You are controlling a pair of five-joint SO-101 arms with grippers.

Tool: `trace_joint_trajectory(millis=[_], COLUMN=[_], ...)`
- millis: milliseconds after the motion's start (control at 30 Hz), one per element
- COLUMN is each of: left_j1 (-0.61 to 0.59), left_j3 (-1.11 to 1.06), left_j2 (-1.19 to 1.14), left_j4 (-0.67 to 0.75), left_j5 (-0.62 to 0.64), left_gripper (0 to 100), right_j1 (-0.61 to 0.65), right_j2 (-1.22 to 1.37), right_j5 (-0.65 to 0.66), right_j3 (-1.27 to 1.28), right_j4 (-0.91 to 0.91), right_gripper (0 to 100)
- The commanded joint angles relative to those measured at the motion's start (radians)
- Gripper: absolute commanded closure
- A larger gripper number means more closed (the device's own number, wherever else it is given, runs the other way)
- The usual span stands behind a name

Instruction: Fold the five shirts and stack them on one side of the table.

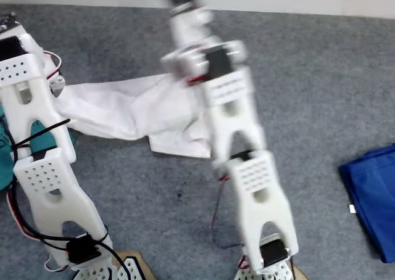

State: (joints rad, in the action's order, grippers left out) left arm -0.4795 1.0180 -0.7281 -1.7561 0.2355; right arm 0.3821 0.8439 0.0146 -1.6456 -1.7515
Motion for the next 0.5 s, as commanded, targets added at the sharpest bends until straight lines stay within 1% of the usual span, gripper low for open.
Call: trace_joint_trajectory(millis=[0, 67, 167, 333, 467], left_j1=[0.053, 0.082, 0.114, 0.127, 0.125], left_j3=[0.010, 0.012, 0.012, 0.012, 0.012], left_j2=[0.073, 0.079, 0.079, 0.079, 0.074], left_j4=[-0.005, -0.005, -0.005, -0.005, -0.005], left_j5=[-0.008, -0.009, -0.009, -0.006, -0.008], left_gripper=[99, 99, 99, 99, 99], right_j1=[-0.194, -0.248, -0.251, -0.154, -0.094], right_j2=[-0.111, -0.102, -0.077, -0.137, -0.305], right_j5=[0.054, 0.074, 0.126, 0.180, 0.187], right_j3=[-0.120, -0.117, -0.039, 0.317, 0.615], right_j4=[-0.016, -0.016, -0.016, -0.016, -0.015], right_gripper=[99.1, 99.1, 99.1, 99.1, 99.1])
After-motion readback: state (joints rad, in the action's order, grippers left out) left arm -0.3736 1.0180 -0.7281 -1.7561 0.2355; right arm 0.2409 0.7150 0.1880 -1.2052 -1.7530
